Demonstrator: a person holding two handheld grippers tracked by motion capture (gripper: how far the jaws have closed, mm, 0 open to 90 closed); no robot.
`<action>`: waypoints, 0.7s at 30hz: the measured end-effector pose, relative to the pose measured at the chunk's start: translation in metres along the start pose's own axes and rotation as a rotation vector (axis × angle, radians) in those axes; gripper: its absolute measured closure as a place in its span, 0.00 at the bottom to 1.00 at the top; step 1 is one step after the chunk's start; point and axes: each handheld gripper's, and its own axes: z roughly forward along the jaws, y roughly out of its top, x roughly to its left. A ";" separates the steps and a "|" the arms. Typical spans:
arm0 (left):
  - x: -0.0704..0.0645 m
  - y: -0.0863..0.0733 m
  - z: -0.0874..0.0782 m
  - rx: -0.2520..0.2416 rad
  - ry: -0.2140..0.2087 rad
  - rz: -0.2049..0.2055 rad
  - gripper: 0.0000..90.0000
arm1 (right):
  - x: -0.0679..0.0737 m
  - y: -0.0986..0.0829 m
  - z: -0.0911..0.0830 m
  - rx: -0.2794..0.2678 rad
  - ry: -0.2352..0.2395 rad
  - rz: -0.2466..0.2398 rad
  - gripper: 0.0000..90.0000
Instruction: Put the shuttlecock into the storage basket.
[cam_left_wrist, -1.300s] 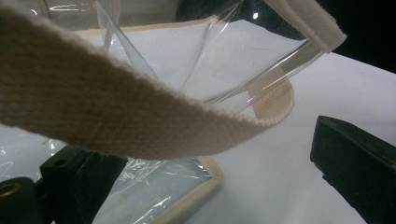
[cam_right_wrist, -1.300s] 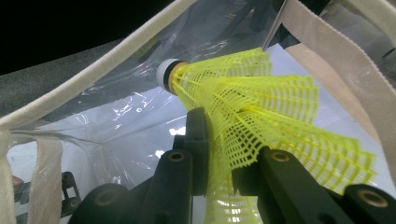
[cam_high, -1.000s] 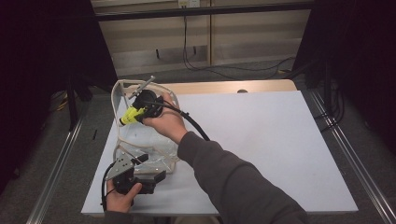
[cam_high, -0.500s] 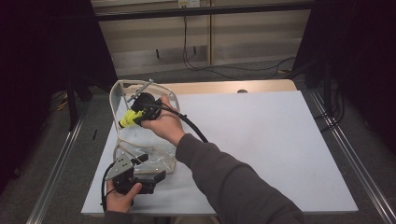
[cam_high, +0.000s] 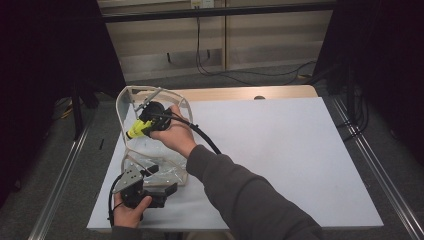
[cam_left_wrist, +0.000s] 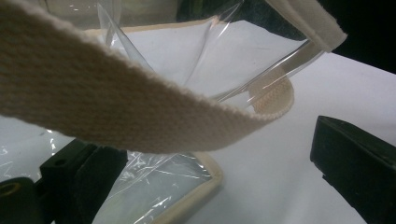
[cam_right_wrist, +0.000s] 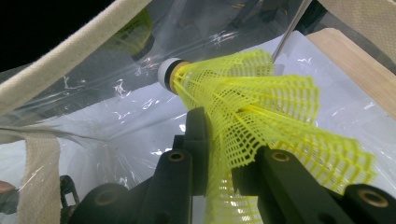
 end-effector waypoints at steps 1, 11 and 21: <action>0.000 0.000 0.000 0.000 -0.002 0.000 0.04 | 0.000 0.000 0.001 -0.001 0.002 0.001 0.88; 0.001 0.000 -0.001 0.009 -0.003 0.012 0.04 | 0.004 -0.002 0.009 0.013 0.007 0.000 0.88; 0.001 0.000 -0.001 0.009 -0.004 0.007 0.04 | 0.003 -0.004 0.016 0.022 0.015 0.005 0.88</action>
